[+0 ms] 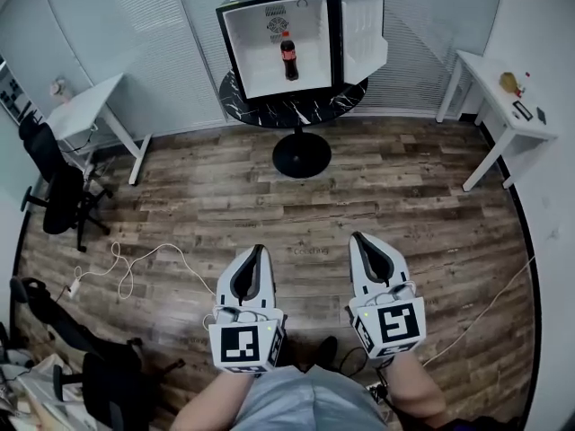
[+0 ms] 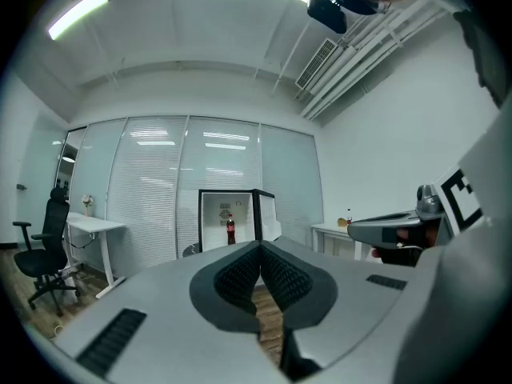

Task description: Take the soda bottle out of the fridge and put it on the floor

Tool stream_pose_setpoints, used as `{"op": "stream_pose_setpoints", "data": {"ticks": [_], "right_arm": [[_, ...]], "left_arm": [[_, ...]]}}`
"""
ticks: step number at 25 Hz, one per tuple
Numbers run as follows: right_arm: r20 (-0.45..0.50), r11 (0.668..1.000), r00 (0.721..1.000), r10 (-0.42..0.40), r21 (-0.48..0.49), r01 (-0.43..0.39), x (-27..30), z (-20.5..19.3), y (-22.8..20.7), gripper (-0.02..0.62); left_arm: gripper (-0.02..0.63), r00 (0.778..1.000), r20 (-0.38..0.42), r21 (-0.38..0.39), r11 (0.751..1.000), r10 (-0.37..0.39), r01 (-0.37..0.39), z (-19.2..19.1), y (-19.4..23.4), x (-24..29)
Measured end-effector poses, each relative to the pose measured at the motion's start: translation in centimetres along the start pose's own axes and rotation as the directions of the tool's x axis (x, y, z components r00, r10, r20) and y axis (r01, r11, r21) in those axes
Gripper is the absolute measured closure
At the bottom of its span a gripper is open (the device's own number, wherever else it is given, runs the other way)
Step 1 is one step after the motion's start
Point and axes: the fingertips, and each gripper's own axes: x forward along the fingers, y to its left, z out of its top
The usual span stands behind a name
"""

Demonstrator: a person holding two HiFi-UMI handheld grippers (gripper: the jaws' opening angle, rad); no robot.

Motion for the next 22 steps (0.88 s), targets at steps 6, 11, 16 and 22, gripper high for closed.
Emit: {"op": "stream_pose_setpoints", "data": {"ticks": [6,11,16,22], "right_arm": [[-0.022,1.0,0.999,-0.024,0.009,0.024,3.0,-1.3,-2.3,0.58],[-0.048,0.999,0.998,-0.045,0.025,0.046,8.9,-2.2,-3.8,0.58],[-0.057,0.999,0.998,-0.028,0.013,0.029,18.7,-1.7,-4.1,0.581],[-0.034,1.0,0.999,-0.007,-0.01,0.007,29.5,1.2,-3.3,0.581]], "left_arm": [[0.589,0.999,-0.044,-0.044,0.999,0.029,-0.031,-1.9,1.9,2.9],[0.589,0.998,-0.056,-0.038,0.999,0.035,-0.037,-3.1,5.7,8.0],[0.589,0.997,-0.063,-0.051,0.998,0.035,-0.038,-3.4,11.0,15.2],[0.589,0.999,-0.021,-0.047,0.999,0.026,-0.026,-1.1,17.5,23.2]]}}
